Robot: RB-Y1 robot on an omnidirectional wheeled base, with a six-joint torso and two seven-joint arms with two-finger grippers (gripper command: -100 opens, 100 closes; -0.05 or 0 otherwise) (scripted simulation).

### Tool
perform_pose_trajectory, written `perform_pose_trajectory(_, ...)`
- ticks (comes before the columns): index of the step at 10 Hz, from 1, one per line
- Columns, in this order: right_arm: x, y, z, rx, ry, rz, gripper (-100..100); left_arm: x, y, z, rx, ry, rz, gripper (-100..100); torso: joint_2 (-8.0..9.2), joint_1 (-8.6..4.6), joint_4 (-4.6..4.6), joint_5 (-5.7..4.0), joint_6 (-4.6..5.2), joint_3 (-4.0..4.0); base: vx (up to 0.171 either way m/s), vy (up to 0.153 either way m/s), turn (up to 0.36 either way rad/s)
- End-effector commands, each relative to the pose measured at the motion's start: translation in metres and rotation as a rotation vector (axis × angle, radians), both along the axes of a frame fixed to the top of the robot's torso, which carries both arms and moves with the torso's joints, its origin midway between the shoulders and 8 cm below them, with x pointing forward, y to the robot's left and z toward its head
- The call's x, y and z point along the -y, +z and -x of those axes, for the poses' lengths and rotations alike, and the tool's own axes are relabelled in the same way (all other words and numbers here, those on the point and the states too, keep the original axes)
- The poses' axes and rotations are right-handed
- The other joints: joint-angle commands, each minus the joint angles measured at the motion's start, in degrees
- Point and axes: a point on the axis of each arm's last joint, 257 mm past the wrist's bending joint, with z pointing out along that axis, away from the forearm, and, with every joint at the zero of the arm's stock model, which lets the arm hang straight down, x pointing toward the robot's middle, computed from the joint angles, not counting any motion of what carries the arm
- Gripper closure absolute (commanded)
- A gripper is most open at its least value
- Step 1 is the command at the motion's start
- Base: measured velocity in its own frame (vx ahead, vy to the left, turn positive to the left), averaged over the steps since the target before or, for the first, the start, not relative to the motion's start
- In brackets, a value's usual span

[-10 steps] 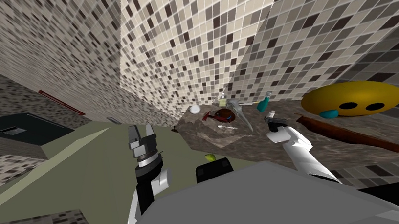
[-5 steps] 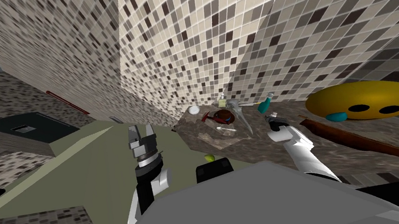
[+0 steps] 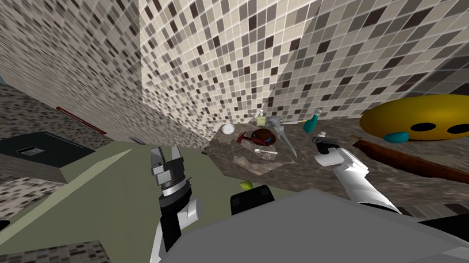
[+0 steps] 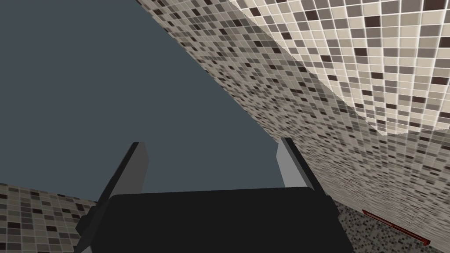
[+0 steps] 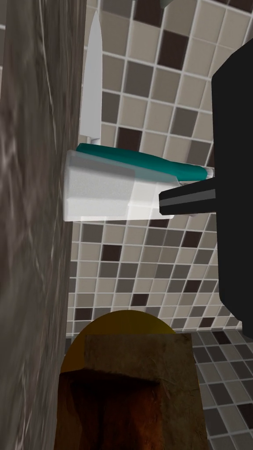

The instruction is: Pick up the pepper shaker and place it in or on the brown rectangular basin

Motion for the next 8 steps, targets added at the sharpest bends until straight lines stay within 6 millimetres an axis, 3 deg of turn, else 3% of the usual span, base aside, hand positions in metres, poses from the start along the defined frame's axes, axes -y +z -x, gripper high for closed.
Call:
perform_pose_trajectory(1, 0.0, 0.0, 0.0, 0.0, 0.0, 0.0, 100, 0.0, 0.0, 0.0, 0.0, 0.0, 0.0, 0, 0.0, 0.0, 0.0, 0.0, 0.0, 0.0, 0.0, 0.0, 0.0)
perform_pose_trajectory(3, -0.009, 0.0, -0.009, 0.009, 0.036, 0.01, -100, 0.0, 0.0, 0.0, 0.0, 0.0, 0.0, 0, 0.0, 0.0, 0.0, 0.0, 0.0, 0.0, -0.019, 0.003, -0.051)
perform_pose_trajectory(8, -0.031, 0.001, -0.029, 0.031, 0.124, 0.038, -100, 0.0, 0.0, 0.0, 0.0, 0.0, 0.0, 0, 0.18, -0.01, 0.04, 0.0, 0.01, 0.11, -0.05, 0.003, -0.077)
